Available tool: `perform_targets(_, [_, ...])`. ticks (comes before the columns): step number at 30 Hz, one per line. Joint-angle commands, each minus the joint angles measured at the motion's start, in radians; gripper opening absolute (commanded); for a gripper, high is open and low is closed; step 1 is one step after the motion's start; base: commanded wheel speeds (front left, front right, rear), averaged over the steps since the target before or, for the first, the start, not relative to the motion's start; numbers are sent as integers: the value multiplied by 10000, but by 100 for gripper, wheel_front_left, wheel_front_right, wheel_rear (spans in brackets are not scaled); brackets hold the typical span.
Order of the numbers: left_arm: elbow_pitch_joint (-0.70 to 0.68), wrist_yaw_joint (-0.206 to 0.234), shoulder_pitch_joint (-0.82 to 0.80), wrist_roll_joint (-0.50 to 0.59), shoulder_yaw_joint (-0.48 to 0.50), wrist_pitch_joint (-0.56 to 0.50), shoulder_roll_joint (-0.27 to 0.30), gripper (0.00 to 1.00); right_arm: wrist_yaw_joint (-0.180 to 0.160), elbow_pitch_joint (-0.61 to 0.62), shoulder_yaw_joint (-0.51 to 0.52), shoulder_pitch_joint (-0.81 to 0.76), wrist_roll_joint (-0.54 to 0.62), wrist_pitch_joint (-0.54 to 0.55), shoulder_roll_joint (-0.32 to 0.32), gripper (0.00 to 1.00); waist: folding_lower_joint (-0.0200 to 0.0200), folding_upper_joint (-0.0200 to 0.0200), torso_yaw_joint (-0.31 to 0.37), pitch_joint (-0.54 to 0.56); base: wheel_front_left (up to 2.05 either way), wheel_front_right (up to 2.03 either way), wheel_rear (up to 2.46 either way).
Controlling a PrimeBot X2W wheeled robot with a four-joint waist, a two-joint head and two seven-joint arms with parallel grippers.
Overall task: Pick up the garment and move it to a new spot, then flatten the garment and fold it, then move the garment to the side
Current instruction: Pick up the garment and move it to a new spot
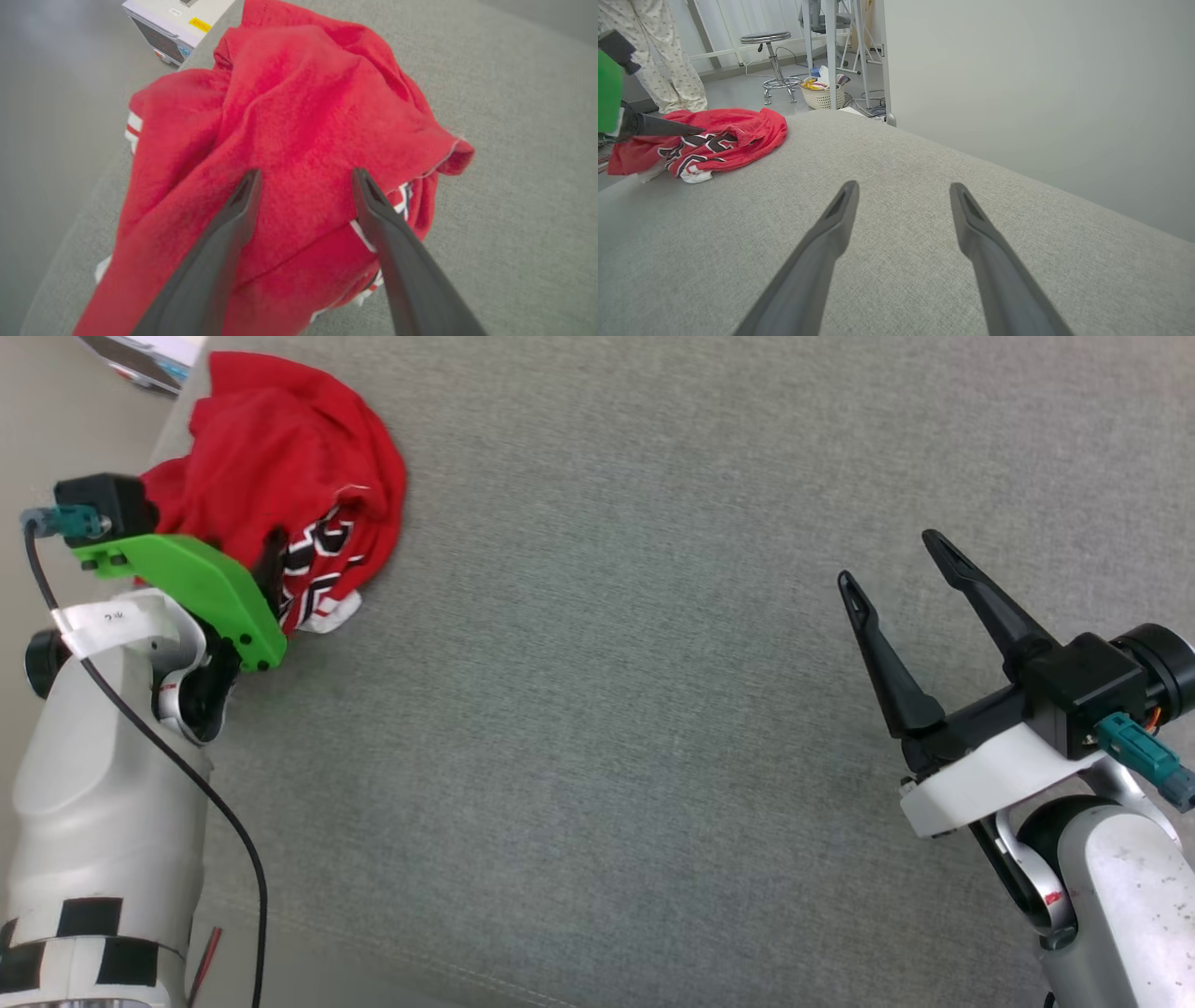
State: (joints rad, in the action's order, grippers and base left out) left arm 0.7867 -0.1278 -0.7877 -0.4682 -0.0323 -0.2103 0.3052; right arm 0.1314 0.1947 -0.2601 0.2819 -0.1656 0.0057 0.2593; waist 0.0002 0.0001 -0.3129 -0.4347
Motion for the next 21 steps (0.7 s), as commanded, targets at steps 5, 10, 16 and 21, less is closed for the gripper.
perform_targets(5, [1313, -27, -363, -640, -618, -1373, 376, 100, -7, -45, 81, 192, -171, -2, -38, 100, -2, -1, 456, -531, 0, 0, 0])
perform_targets(10, [2502, -27, -514, -871, -864, -2388, 412, 100, -7, -115, 63, 231, -262, -7, -56, 100, -2, -1, 467, -519, 0, 0, 0])
perform_targets(16, [3069, 55, -761, -918, -889, -2027, 448, 0, -7, -277, 44, 210, -371, -25, -99, 100, -2, -1, 417, -215, 0, 0, 0])
perform_targets(21, [2814, 555, -1132, -201, -1133, 640, 929, 0, -7, -589, 148, -100, -529, -238, -327, 100, -2, -1, 288, 638, 0, 0, 0])
